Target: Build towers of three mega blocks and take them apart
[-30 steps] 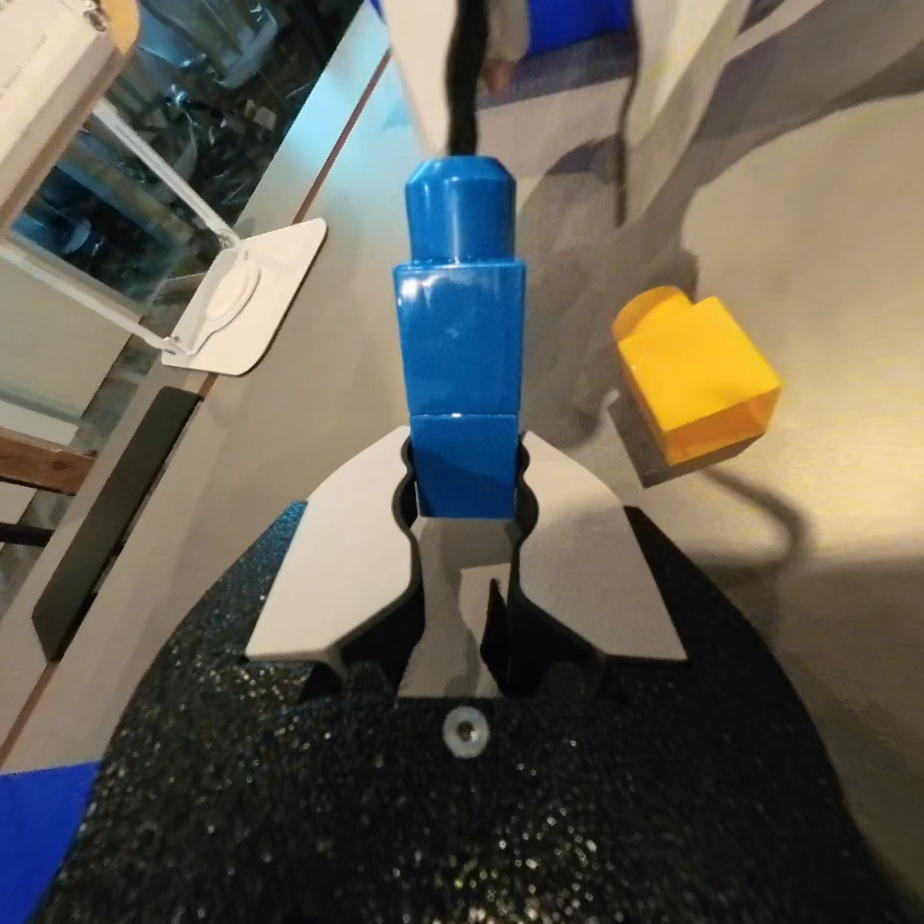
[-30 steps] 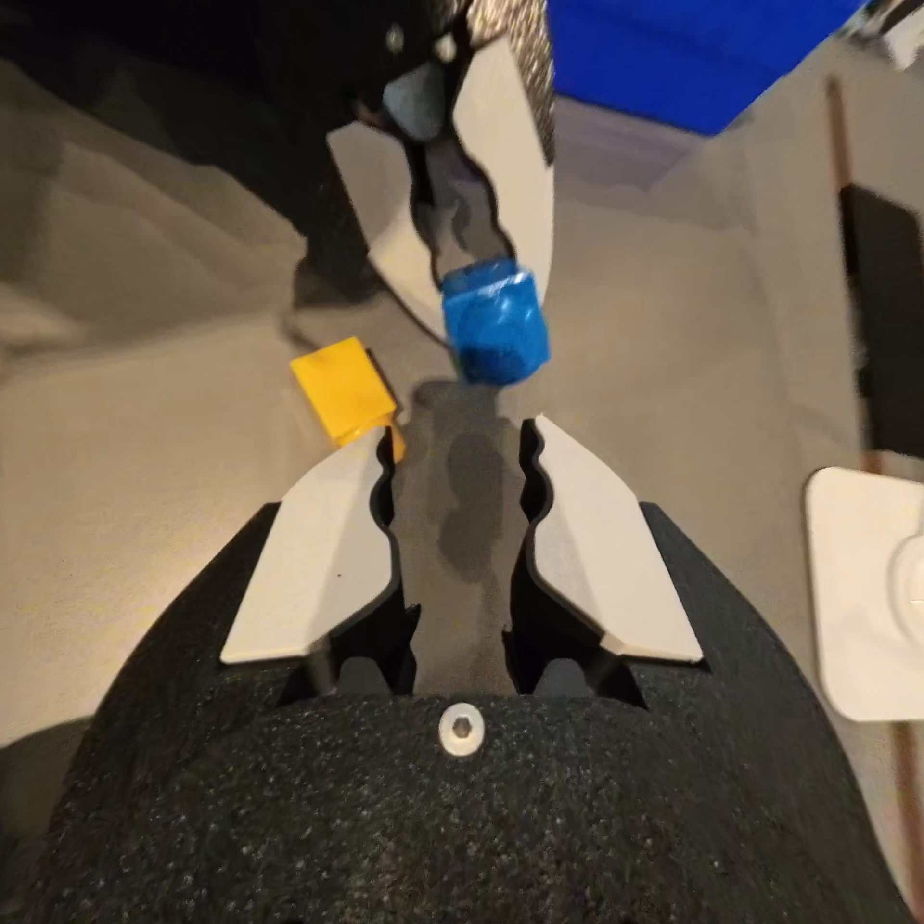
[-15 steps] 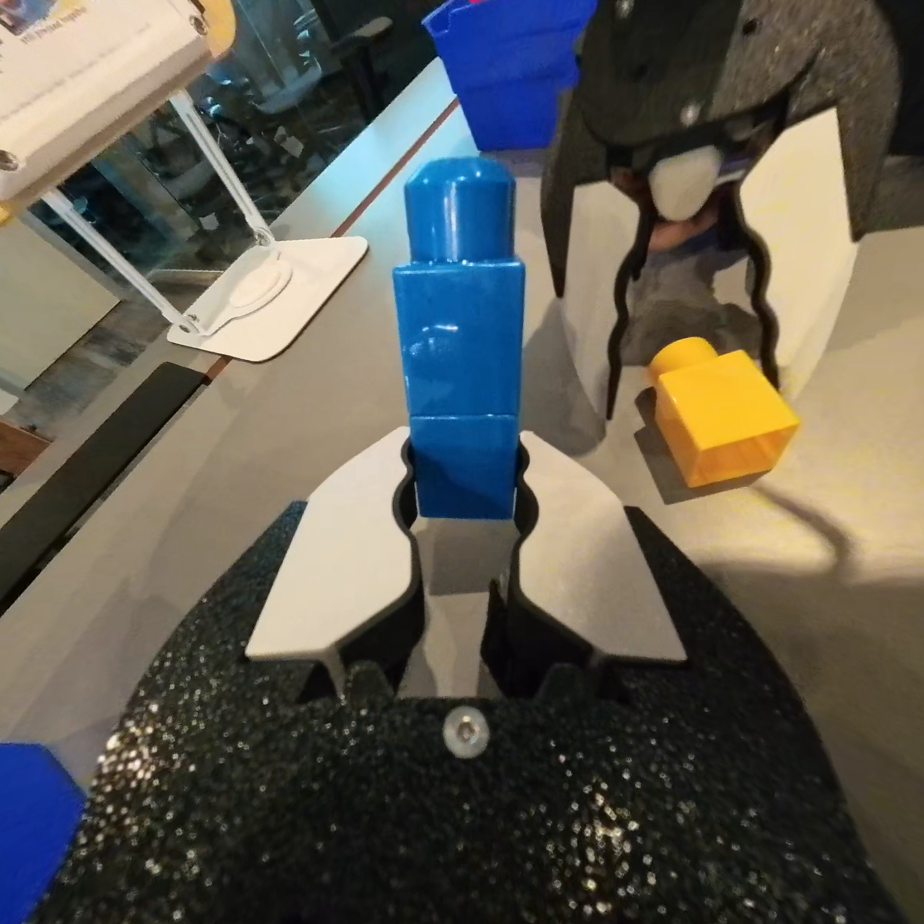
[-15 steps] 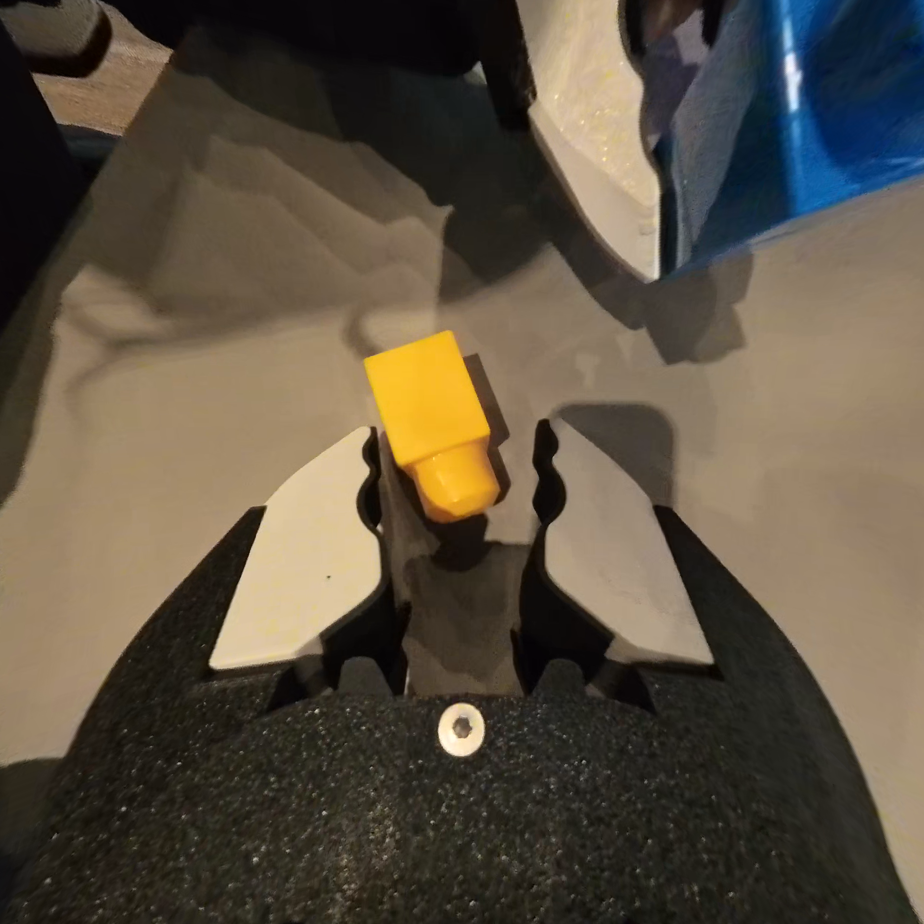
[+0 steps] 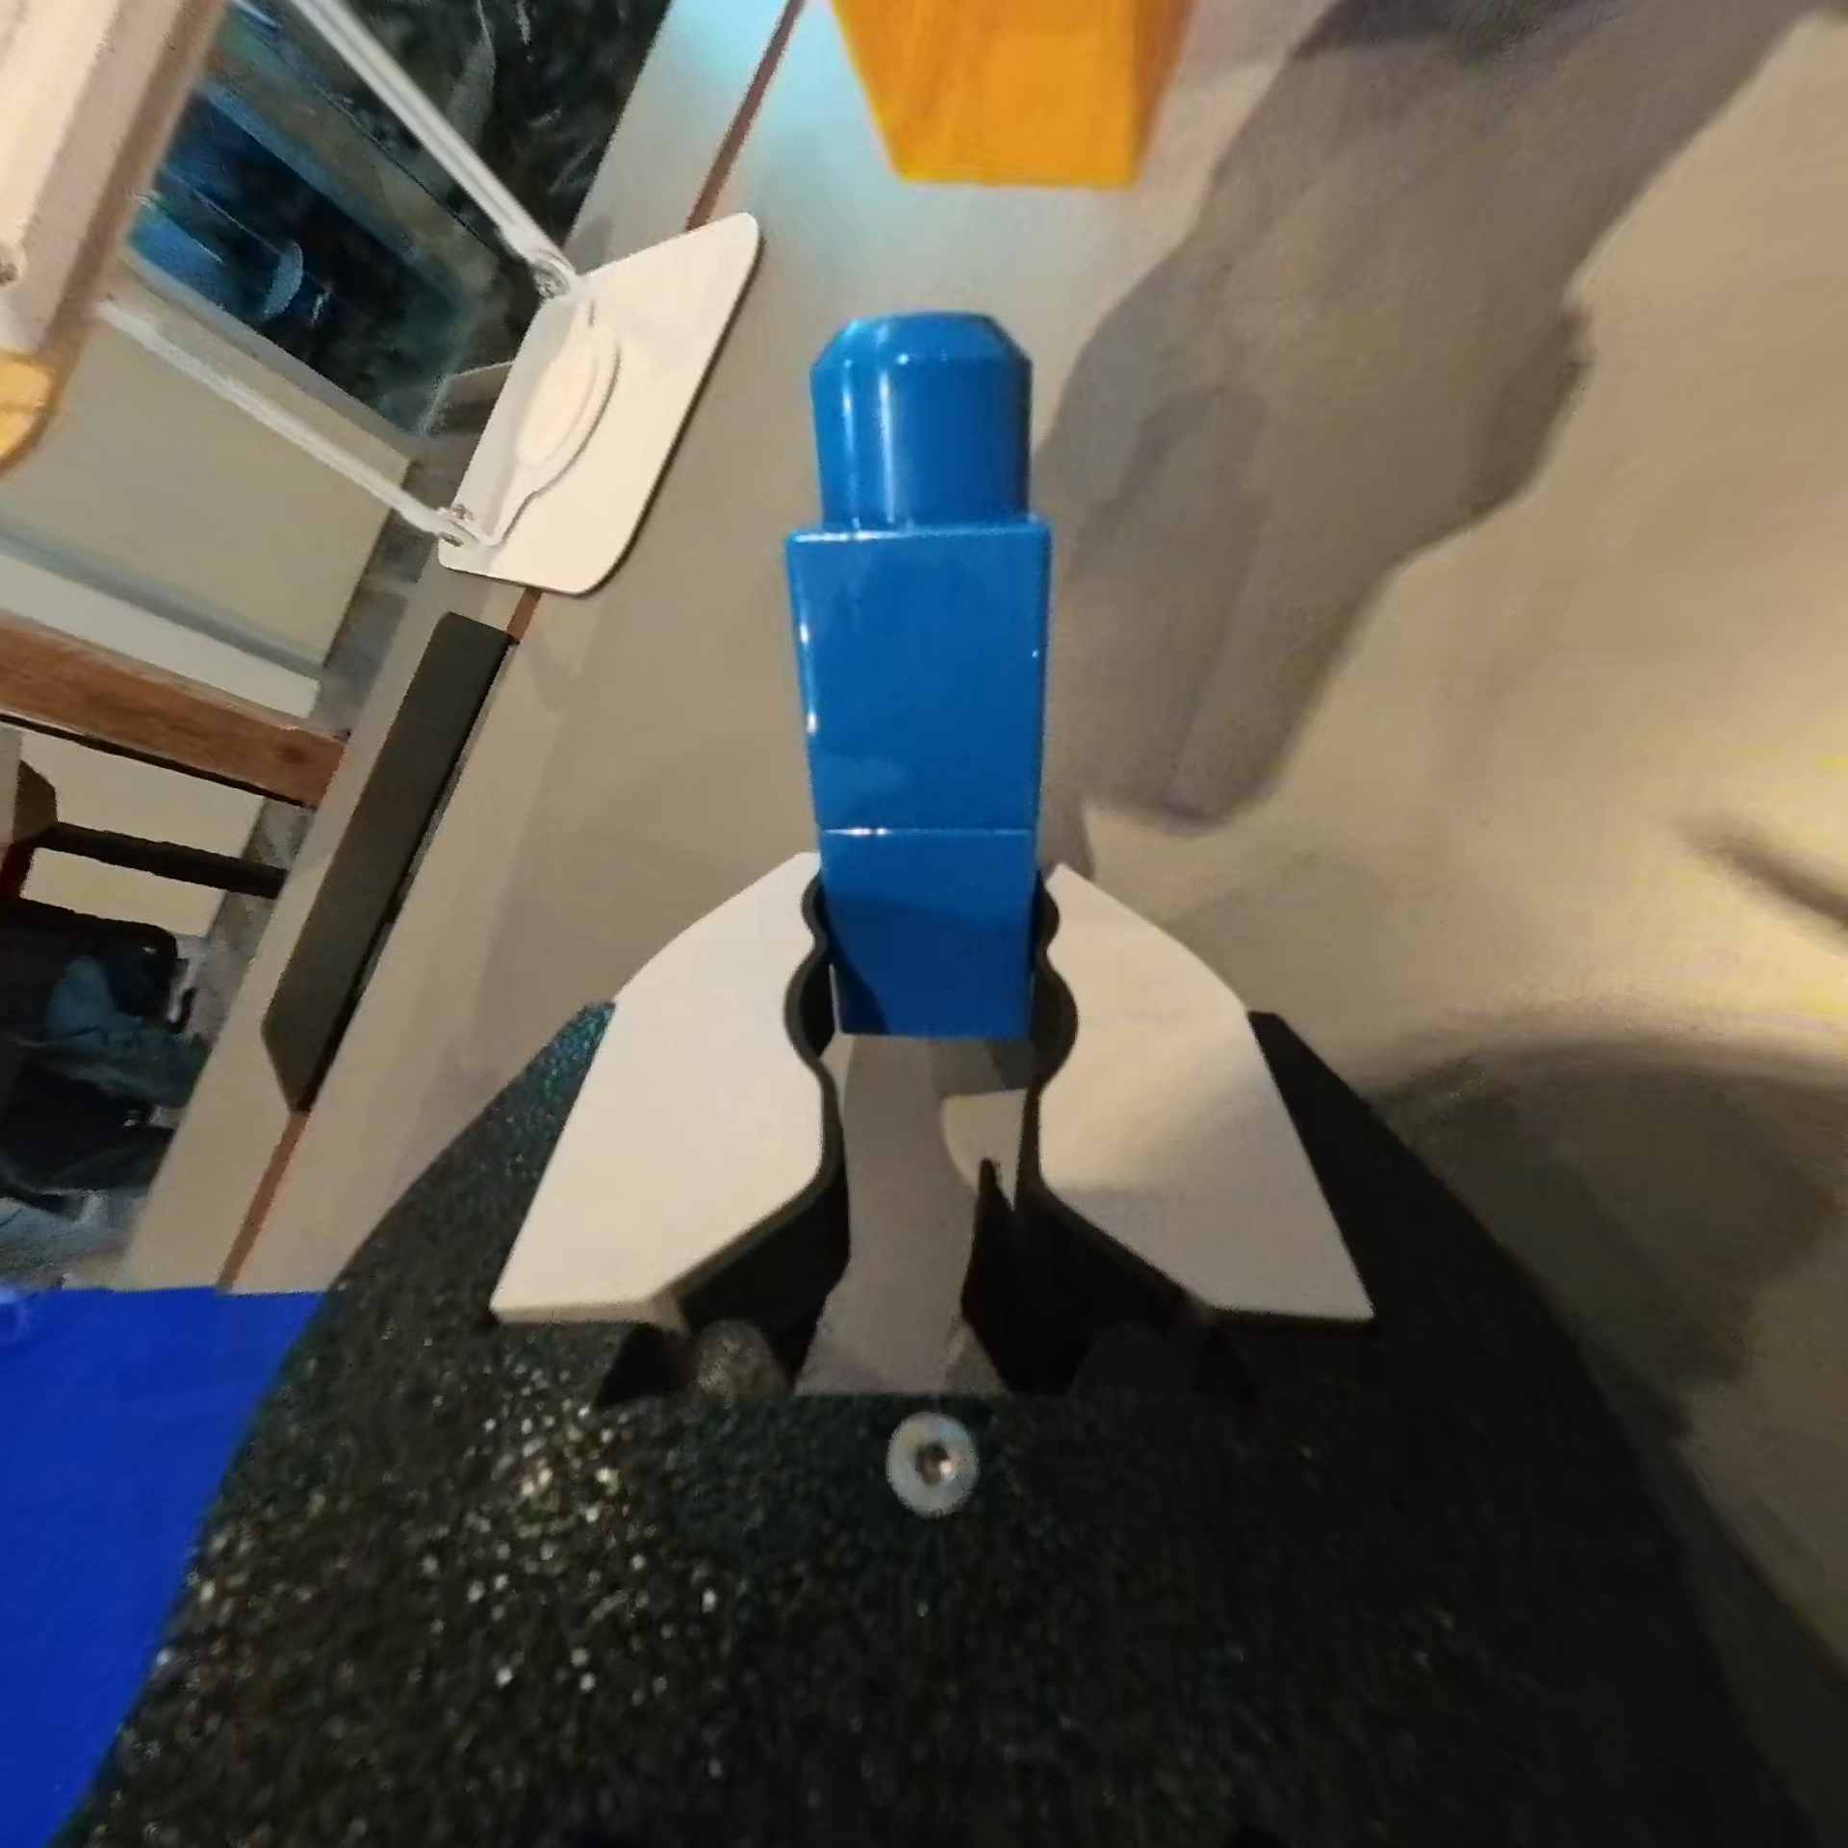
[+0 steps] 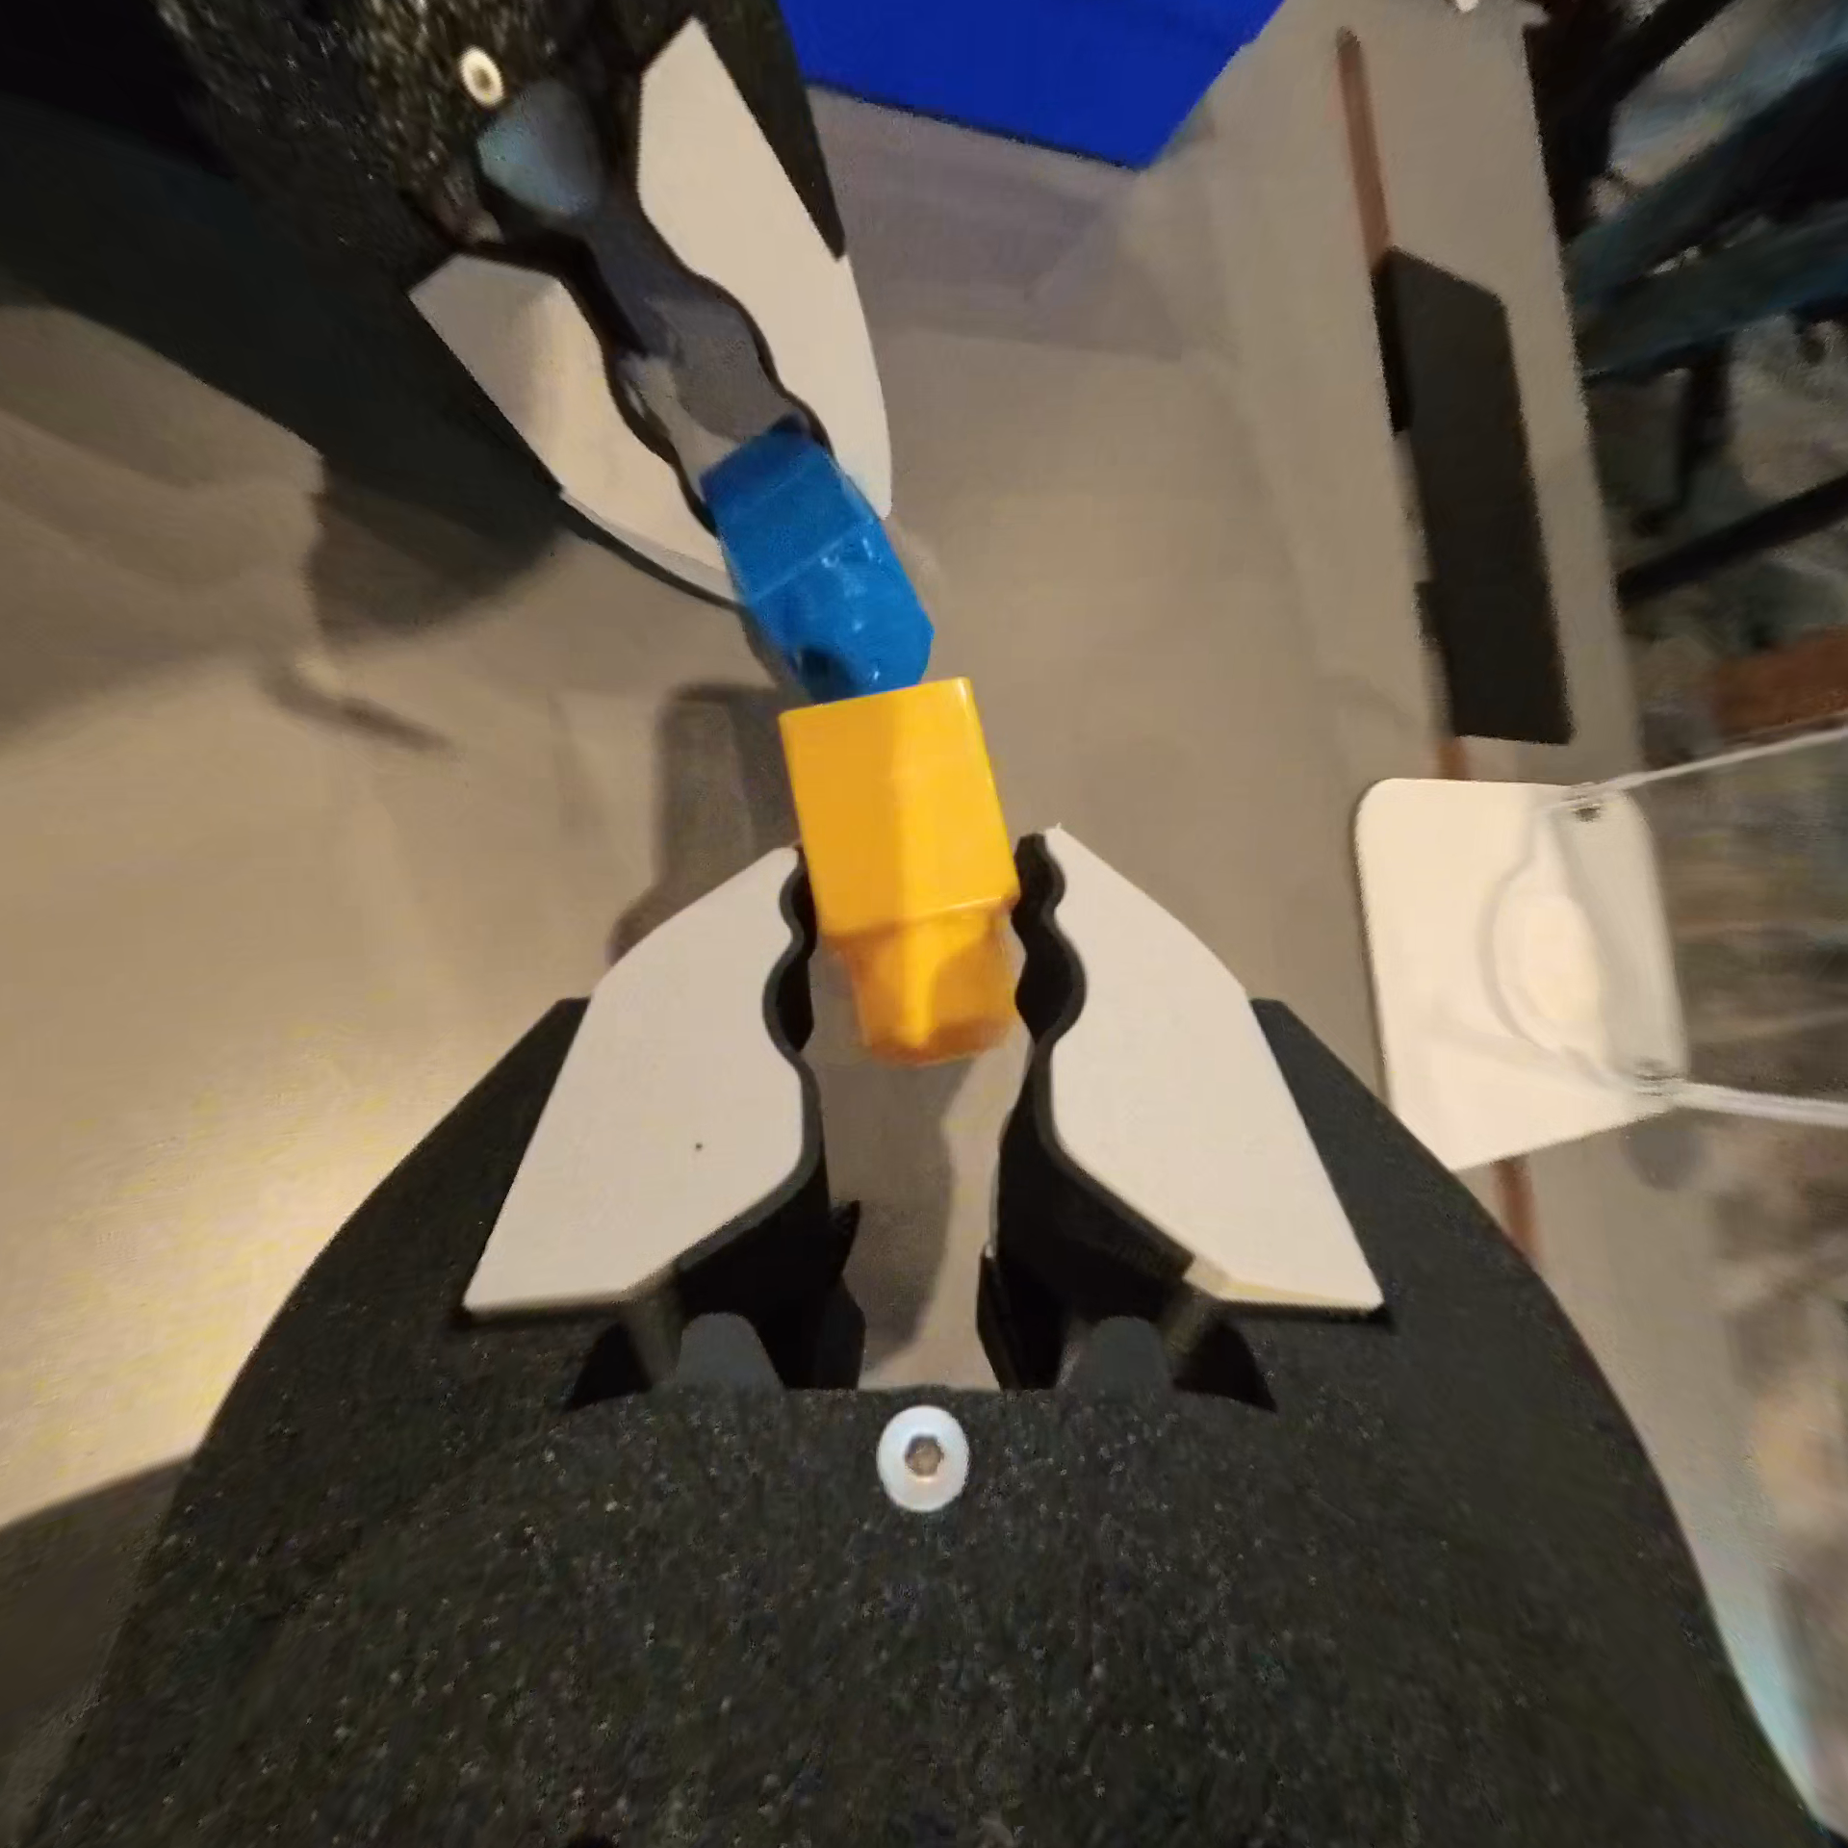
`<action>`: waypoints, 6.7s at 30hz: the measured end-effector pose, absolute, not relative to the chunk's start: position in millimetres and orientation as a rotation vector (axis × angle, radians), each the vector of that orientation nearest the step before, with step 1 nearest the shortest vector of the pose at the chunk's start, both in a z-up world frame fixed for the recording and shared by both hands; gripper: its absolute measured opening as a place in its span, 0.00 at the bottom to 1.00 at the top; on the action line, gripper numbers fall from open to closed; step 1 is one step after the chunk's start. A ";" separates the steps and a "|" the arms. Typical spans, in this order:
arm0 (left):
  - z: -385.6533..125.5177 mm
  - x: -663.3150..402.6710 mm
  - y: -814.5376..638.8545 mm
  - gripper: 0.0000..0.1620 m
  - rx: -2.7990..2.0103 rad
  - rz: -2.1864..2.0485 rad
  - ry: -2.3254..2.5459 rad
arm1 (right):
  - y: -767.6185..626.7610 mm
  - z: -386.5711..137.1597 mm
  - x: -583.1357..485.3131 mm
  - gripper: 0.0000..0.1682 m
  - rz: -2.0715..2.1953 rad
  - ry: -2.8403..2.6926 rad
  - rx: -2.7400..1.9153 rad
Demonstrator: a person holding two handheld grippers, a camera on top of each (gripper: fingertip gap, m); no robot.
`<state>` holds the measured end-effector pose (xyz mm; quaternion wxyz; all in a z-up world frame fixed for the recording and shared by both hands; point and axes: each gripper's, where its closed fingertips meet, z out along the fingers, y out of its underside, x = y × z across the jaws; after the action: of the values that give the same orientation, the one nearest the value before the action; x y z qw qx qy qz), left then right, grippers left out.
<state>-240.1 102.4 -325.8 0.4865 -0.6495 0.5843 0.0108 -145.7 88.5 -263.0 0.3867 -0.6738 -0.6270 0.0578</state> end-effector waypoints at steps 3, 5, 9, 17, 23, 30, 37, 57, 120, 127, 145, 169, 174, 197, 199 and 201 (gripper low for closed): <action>-328.7 -236.3 98.0 0.22 -1.566 0.034 1.453 | 87.6 -267.1 -153.4 0.23 -0.038 -1.691 -1.625; -328.2 -234.7 96.2 0.22 -1.562 0.026 1.457 | 87.1 -271.8 -155.3 0.23 -0.108 -1.733 -1.606; -327.2 -233.2 94.7 0.22 -1.544 0.043 1.465 | 88.6 -277.5 -156.3 0.23 -0.173 -1.752 -1.619; -322.3 -233.5 94.6 0.22 -1.513 0.087 1.454 | 86.5 -275.1 -165.8 0.23 -0.158 -1.756 -1.548; -318.1 -232.8 94.5 0.22 -1.526 0.077 1.420 | 87.1 -267.7 -169.4 0.23 -0.165 -1.744 -1.453; -319.6 -234.9 95.7 0.21 -1.488 0.171 1.457 | 87.6 -277.0 -172.5 0.23 -0.258 -1.805 -1.390; -314.9 -235.4 98.4 0.21 -1.459 0.204 1.441 | 88.6 -273.3 -173.2 0.23 -0.275 -1.789 -1.377; -314.1 -234.3 101.7 0.21 -1.464 0.155 1.436 | 87.2 -268.1 -177.0 0.23 -0.411 -1.831 -1.229; -296.4 -234.5 108.8 0.21 -1.339 0.241 1.376 | 91.7 -267.8 -167.4 0.22 -0.143 -1.730 -1.431; -300.0 -234.0 109.8 0.21 -1.365 0.217 1.372 | 92.4 -270.0 -167.8 0.22 -0.148 -1.737 -1.430; -286.4 -214.5 94.6 0.24 -1.242 0.159 1.353 | 80.3 -267.7 -183.0 0.22 -0.103 -1.777 -1.355; -292.1 -217.4 103.1 0.22 -1.321 0.092 1.374 | 80.5 -265.8 -188.7 0.22 -0.266 -1.809 -1.213; -291.8 -211.0 97.3 0.22 -1.288 0.022 1.366 | 75.1 -264.7 -189.5 0.24 -0.177 -1.803 -1.231; -255.8 -236.3 122.9 0.33 -1.278 -0.176 0.899 | 0.8 -126.7 138.0 0.23 -0.549 -1.356 -2.202; -256.4 -237.3 123.0 0.32 -1.285 -0.180 0.898 | 2.7 -148.1 157.8 0.23 -0.562 -1.422 -2.338; -256.7 -238.0 122.7 0.32 -1.290 -0.181 0.896 | 10.7 -171.6 167.2 0.23 -0.581 -1.522 -2.408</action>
<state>-238.0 122.7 -256.7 0.7035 -0.5798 0.4030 -0.0813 167.2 10.7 -171.6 0.1171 -0.8225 -0.5200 -0.1984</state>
